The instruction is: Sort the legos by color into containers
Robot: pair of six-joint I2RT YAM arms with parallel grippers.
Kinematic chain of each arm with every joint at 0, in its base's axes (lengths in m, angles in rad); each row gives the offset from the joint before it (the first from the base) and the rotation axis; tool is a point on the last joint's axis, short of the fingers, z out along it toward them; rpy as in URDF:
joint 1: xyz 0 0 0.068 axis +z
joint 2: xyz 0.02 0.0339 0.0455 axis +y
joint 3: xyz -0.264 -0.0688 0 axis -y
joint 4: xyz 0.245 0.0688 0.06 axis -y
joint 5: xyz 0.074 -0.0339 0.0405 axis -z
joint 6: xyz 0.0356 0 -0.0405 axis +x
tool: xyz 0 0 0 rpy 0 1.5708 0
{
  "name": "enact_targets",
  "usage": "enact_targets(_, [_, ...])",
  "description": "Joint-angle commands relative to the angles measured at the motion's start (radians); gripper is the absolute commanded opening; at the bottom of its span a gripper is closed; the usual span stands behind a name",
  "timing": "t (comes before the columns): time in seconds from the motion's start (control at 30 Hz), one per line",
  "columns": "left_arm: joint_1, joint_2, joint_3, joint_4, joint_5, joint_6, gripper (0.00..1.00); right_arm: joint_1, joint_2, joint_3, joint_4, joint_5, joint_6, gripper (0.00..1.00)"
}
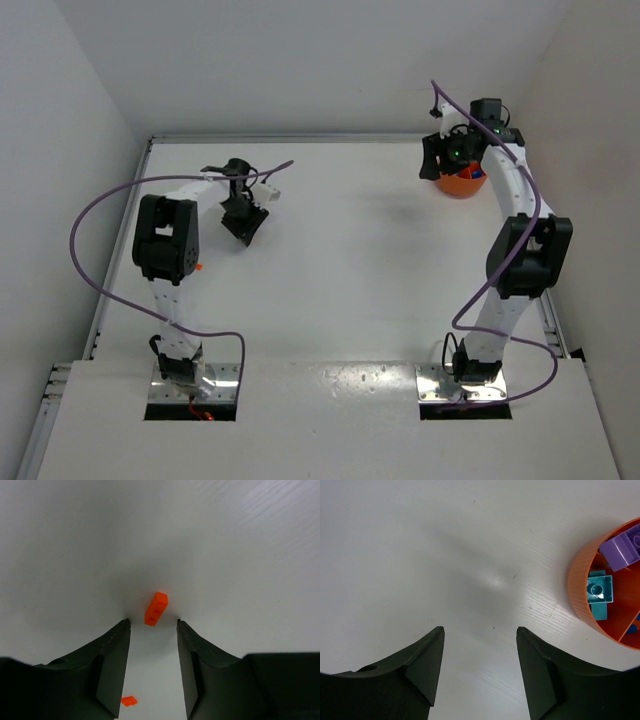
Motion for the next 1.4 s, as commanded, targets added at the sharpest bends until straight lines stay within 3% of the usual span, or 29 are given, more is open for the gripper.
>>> enact_targets(0.0, [-0.006,0.035,0.016,0.041,-0.041,0.045,0.47,0.001,-0.059,-0.001,0.025,-0.012,-0.007,0.60])
enact_targets(0.2, [-0.006,0.070,0.047,0.041,-0.050,0.064,0.47,0.001,-0.050,-0.001,0.034,-0.012,0.002,0.60])
enact_targets(0.57, [-0.015,0.080,0.037,0.022,0.094,0.105,0.47,0.001,-0.031,0.019,0.034,-0.012,0.002,0.60])
enact_targets(0.73, [-0.036,0.080,0.027,0.022,0.094,0.105,0.41,0.001,-0.022,0.019,0.034,-0.012,0.002,0.60])
enact_targets(1.13, [-0.036,0.090,-0.014,0.022,0.069,0.111,0.03,0.010,-0.022,0.008,0.025,-0.050,0.002,0.60])
enact_targets(1.23, [-0.016,0.066,0.016,-0.007,0.155,0.075,0.00,0.019,-0.022,0.008,0.034,-0.069,0.028,0.60])
enact_targets(1.37, [0.045,0.046,0.150,-0.068,0.468,-0.052,0.00,0.028,-0.043,-0.039,0.126,-0.134,0.095,0.58])
